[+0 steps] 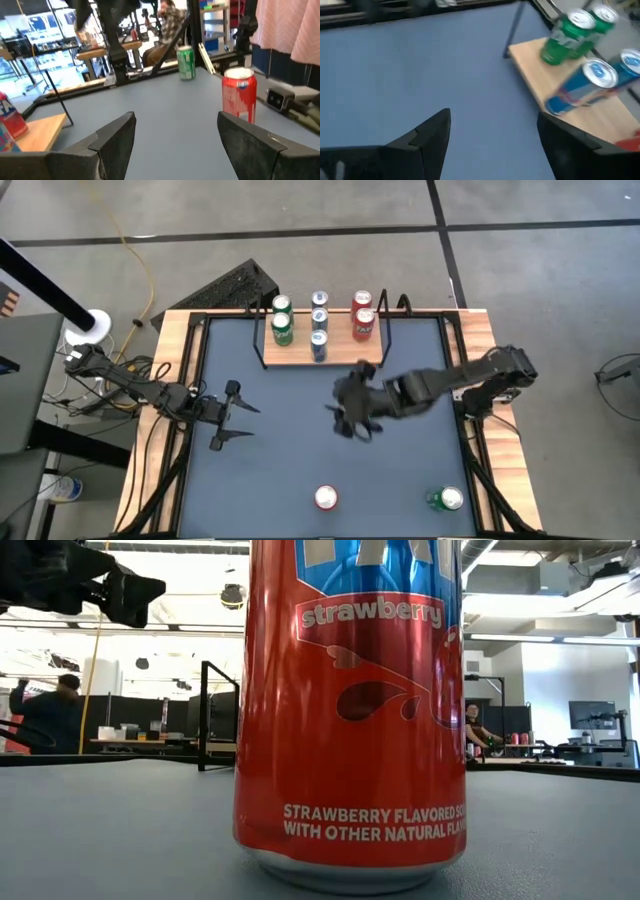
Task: Place canned beverage on shelf
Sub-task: Put the orange soda can on the shelf aligned with the other orange soda cans
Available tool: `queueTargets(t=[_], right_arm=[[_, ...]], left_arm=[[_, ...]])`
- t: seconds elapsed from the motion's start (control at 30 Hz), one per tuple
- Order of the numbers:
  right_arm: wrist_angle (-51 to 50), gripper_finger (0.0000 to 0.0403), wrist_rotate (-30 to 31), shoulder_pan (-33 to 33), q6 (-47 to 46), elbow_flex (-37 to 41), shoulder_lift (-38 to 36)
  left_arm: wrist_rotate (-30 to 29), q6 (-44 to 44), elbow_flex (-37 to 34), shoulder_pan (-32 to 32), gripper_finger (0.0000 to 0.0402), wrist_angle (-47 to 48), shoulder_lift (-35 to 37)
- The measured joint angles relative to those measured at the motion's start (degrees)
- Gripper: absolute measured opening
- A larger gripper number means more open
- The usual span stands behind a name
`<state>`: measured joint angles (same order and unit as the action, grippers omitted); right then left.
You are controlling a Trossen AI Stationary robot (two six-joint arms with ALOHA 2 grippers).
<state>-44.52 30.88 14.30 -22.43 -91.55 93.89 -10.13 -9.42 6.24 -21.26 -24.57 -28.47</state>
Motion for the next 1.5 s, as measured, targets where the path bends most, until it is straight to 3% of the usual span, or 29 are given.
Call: queueTargets(t=[0.13,0.3,0.53,0.9,1.1,1.3,1.5], right_arm=[[0.0,0.0291,2.8,7.5,0.0,0.0,0.0],[1.1,0.0291,12.0,17.0,0.1,2.1,1.1],[5.0,0.0291,11.1,24.9,-2.9,9.3,1.1],[36.6,0.0291,6.5,34.5,11.6,20.9,1.0],[58.1,0.0291,2.0,35.3,16.0,31.0,1.0],[65.1,0.0291,2.4,32.1,17.2,35.5,1.1],[67.7,0.0291,-2.0,27.1,14.0,35.4,4.2]], left_arm=[[0.7,5.0,0.0,-0.1,0.0269,-0.1,0.0],[0.9,8.2,0.0,-0.2,0.0269,-3.9,0.0],[0.3,16.2,0.0,-0.9,0.0269,-4.6,-1.4],[-5.6,14.8,0.0,-10.2,0.0269,-14.7,-18.0],[-7.2,14.4,0.0,-12.5,0.0269,-20.4,-26.4],[-7.3,15.2,0.0,-12.5,0.0269,-25.4,-31.7],[-7.6,15.2,0.0,-12.5,0.0269,-26.6,-35.2]])
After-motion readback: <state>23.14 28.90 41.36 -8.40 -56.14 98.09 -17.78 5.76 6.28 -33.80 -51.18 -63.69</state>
